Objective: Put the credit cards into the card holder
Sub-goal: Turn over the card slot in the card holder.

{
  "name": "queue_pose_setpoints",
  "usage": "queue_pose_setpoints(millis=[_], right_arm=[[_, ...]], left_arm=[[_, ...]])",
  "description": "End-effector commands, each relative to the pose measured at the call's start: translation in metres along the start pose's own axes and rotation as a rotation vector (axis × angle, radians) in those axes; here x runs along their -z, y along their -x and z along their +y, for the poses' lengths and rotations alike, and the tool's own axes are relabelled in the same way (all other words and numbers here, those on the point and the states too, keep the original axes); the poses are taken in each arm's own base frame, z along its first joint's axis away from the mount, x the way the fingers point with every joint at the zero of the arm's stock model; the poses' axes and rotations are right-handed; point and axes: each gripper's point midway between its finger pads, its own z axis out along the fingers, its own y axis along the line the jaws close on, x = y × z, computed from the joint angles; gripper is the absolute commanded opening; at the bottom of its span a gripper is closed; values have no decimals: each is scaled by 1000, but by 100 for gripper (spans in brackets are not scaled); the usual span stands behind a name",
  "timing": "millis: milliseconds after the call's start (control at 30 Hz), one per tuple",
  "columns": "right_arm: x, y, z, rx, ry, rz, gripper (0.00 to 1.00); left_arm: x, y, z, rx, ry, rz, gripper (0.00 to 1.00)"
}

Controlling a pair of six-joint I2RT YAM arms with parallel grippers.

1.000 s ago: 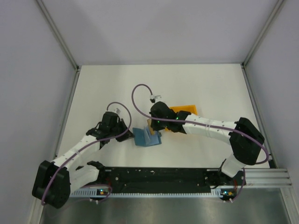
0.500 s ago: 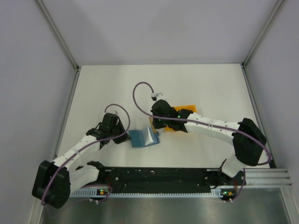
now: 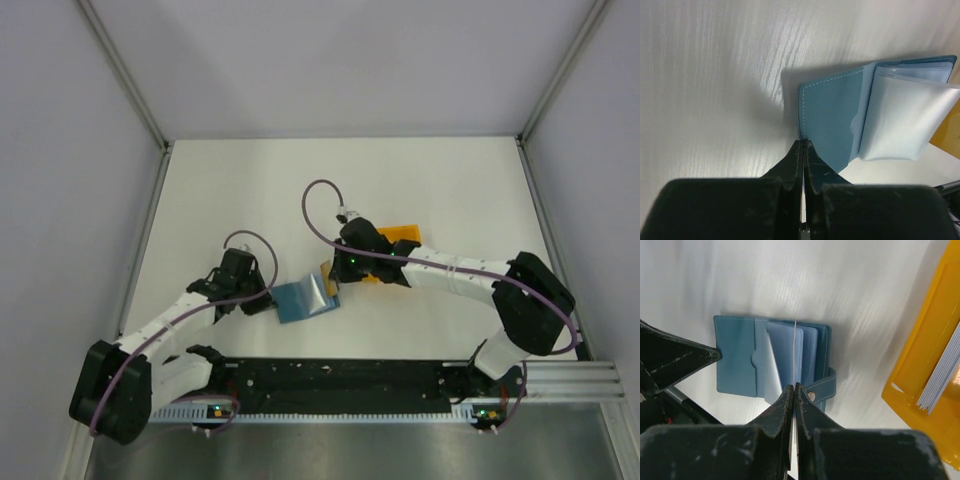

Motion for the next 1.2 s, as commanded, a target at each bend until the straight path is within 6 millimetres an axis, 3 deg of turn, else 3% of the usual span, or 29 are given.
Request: queue_pose_setpoints(millis=[0, 200, 367, 667, 933, 1067, 1167], right_arm=[[-4, 8, 7, -64, 77, -23, 0], [-8, 5, 3, -67, 70, -11, 0], [0, 13, 3, -82, 92, -53, 0], [-13, -4, -6, -78, 69, 7, 0], [-34, -25, 8, -132, 158, 115, 0], [-32, -14, 34, -133, 270, 109, 0], [-19, 0, 61, -110, 382, 86, 0]], left_arm=[[-4, 2, 1, -24, -1, -15, 0], [-5, 2, -1, -23, -12, -19, 0], [-5, 3, 0, -20, -5, -19, 0], [-7, 2, -1, -21, -13, -15, 0], [-10, 3, -5, -17, -28, -6, 0], [-11, 4, -7, -17, -33, -12, 0], [-11, 5, -7, -15, -32, -10, 0]])
